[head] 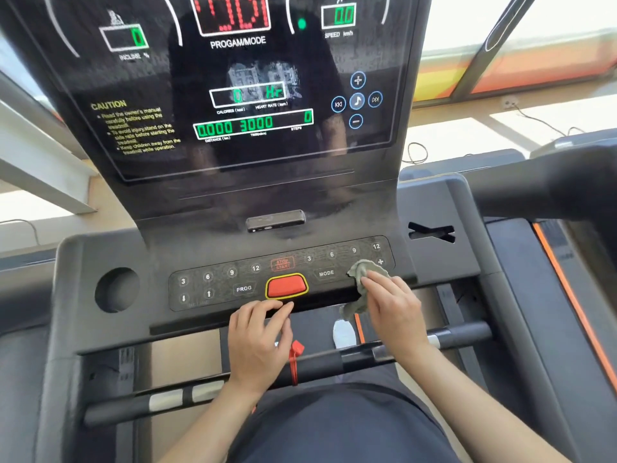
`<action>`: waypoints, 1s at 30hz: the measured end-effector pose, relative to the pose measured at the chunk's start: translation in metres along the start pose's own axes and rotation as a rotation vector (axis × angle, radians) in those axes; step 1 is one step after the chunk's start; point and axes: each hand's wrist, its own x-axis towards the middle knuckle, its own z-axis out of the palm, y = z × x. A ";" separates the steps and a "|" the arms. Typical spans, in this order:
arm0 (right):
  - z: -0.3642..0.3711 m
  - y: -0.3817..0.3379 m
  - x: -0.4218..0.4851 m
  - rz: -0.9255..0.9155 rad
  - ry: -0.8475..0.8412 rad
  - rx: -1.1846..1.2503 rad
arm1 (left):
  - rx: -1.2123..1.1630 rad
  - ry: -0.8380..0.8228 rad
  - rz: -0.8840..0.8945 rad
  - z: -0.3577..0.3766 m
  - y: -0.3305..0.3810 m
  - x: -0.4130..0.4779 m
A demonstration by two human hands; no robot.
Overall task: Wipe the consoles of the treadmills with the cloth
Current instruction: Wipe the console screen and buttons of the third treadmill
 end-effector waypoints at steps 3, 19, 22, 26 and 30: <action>0.001 -0.006 0.021 -0.058 -0.043 -0.028 | 0.002 -0.009 0.005 0.001 0.002 0.000; 0.046 -0.031 0.058 -0.331 -0.259 -0.005 | -0.019 -0.036 -0.031 0.003 0.006 -0.002; 0.028 -0.002 0.052 -0.216 -0.126 -0.081 | -0.023 -0.015 -0.046 0.005 0.007 -0.002; 0.008 0.017 0.047 -0.010 -0.016 -0.220 | -0.014 -0.008 -0.044 0.005 0.007 -0.002; 0.006 0.017 0.020 0.156 0.023 -0.206 | -0.006 -0.007 -0.034 0.006 0.009 -0.001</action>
